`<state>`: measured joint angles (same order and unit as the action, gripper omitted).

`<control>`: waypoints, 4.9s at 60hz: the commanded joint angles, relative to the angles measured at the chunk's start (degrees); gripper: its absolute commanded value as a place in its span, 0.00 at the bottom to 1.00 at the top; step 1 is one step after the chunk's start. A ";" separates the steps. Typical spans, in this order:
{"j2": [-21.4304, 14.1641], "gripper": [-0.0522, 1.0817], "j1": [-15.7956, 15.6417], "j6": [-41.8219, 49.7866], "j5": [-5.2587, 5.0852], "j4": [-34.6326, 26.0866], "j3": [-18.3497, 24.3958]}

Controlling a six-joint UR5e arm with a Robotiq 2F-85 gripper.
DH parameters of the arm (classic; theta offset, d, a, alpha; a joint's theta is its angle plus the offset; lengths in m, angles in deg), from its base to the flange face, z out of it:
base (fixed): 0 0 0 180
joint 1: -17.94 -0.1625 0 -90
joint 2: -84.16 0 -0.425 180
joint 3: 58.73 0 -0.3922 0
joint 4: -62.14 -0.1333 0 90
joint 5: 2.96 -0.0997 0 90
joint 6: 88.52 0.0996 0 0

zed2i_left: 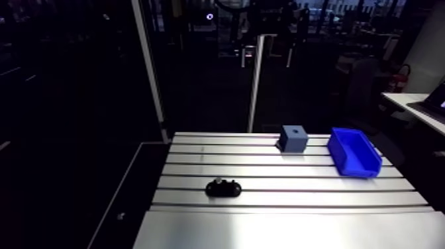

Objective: Pick up the M10 bolt and insert it into the hex recess until seated.

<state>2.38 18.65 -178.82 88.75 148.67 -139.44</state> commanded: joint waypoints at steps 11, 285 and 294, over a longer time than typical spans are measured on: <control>1.67 0.05 -4.31 -2.02 -0.97 -1.50 3.06; 7.91 0.48 -10.02 6.06 -2.72 42.37 -33.95; 8.24 0.48 -10.02 6.06 -2.72 42.37 -33.95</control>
<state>10.31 8.64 -172.76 86.02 191.04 -173.37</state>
